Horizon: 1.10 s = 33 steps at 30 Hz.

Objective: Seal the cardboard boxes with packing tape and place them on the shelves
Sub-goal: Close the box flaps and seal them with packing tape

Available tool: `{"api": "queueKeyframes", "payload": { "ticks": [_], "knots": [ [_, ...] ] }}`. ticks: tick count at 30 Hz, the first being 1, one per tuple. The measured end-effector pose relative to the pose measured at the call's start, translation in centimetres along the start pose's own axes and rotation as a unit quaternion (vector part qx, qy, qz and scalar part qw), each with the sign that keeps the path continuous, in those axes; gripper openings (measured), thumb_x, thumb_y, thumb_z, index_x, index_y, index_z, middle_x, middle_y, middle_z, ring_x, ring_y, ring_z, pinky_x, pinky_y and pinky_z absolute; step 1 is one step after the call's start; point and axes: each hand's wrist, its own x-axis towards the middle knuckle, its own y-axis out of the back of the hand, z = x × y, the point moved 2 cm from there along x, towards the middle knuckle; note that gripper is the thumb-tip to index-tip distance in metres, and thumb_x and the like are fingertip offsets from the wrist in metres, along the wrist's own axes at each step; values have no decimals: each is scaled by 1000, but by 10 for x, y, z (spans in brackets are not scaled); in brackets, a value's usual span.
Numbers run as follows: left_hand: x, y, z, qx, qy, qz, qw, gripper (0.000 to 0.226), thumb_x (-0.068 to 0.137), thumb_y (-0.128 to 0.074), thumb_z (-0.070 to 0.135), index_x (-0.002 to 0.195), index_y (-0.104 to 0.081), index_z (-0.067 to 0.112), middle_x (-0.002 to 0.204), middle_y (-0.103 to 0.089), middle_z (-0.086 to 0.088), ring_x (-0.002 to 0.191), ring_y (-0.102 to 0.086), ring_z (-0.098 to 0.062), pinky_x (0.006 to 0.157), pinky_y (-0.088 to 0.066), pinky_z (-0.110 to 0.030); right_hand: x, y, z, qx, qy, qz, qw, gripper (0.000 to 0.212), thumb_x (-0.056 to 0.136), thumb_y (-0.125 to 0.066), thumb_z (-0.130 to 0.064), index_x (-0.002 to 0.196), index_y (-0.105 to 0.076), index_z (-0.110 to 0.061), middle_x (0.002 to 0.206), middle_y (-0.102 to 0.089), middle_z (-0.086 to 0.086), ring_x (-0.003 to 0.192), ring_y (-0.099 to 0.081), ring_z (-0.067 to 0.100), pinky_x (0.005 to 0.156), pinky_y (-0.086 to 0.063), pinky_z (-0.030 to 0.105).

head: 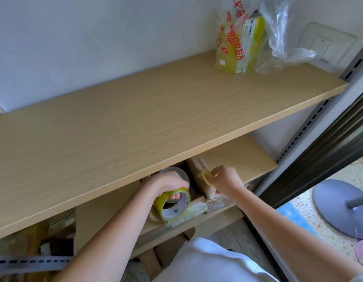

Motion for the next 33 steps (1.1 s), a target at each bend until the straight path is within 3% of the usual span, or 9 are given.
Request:
{"api": "queueKeyframes", "payload": {
  "ticks": [4, 7, 9, 15, 19, 22, 25, 29, 33],
  "knots": [
    [3, 3, 0, -33, -39, 16, 999, 31, 90, -56, 30, 94, -72, 4, 51, -57, 1, 44, -48, -13, 56, -40, -23, 8, 28, 33, 33, -2, 50, 998, 29, 90, -60, -52, 91, -72, -26, 76, -70, 1, 63, -70, 13, 57, -56, 21],
    [6, 1, 1, -78, -64, 37, 994, 24, 93, -54, 26, 93, -73, 12, 50, -56, -1, 42, -47, -13, 49, -39, -19, 30, 21, 64, 59, -85, -59, 993, 25, 95, -64, -20, 117, -68, -9, 88, -68, 3, 80, -70, 18, 76, -60, 29],
    [8, -1, 1, -101, -75, 49, 991, 22, 93, -55, 26, 93, -73, 13, 51, -57, -2, 43, -48, -14, 47, -39, -18, 39, 15, 78, 52, -112, -103, 987, 29, 93, -67, -17, 116, -65, -1, 85, -69, 5, 74, -68, 16, 78, -61, 30],
    [8, -7, 0, -160, -91, 82, 980, 21, 92, -54, 36, 91, -73, 26, 57, -62, -4, 48, -53, -18, 55, -43, -24, 57, 16, 88, -115, -77, 117, 983, 31, 90, -68, -41, 92, -63, -11, 79, -63, 3, 69, -63, 20, 62, -58, 35],
    [-4, -9, 3, -248, -100, 113, 957, 24, 100, -51, 33, 100, -71, 20, 61, -64, -8, 46, -52, -18, 53, -45, -24, 70, 16, 80, -94, -60, 113, 987, 20, 93, -64, -25, 106, -69, -10, 91, -68, 9, 75, -64, 23, 67, -60, 38],
    [-23, -10, 5, -309, -111, 121, 937, 26, 104, -47, 29, 106, -68, 14, 51, -59, -5, 42, -51, -17, 52, -44, -23, 61, 29, 56, -59, -10, 158, 986, 22, 94, -58, -16, 113, -68, -14, 104, -70, 9, 77, -64, 24, 64, -58, 35],
    [-43, -11, 0, -373, -129, 129, 910, 24, 103, -47, 27, 109, -67, 14, 51, -60, -7, 40, -52, -17, 49, -45, -22, 22, 39, 14, 39, 103, 193, 975, 17, 95, -57, -28, 93, -72, -20, 89, -75, 1, 63, -68, 20, 55, -58, 35],
    [-68, -18, -20, -423, -151, 152, 880, 19, 100, -49, 13, 113, -62, 6, 51, -57, -14, 37, -52, -19, 41, -44, -24, -52, 22, -50, 80, 255, 61, 962, 24, 87, -64, -51, 96, -71, -31, 77, -73, -14, 70, -68, -2, 65, -55, 18],
    [-106, -23, -53, -438, -192, 161, 863, 20, 100, -44, 2, 119, -52, 4, 56, -55, -12, 42, -54, -17, 43, -44, -25, -99, -3, -105, 115, 329, -11, 937, 23, 80, -76, -46, 96, -71, -31, 82, -71, -18, 80, -66, -9, 67, -46, 6]
  ]
}}
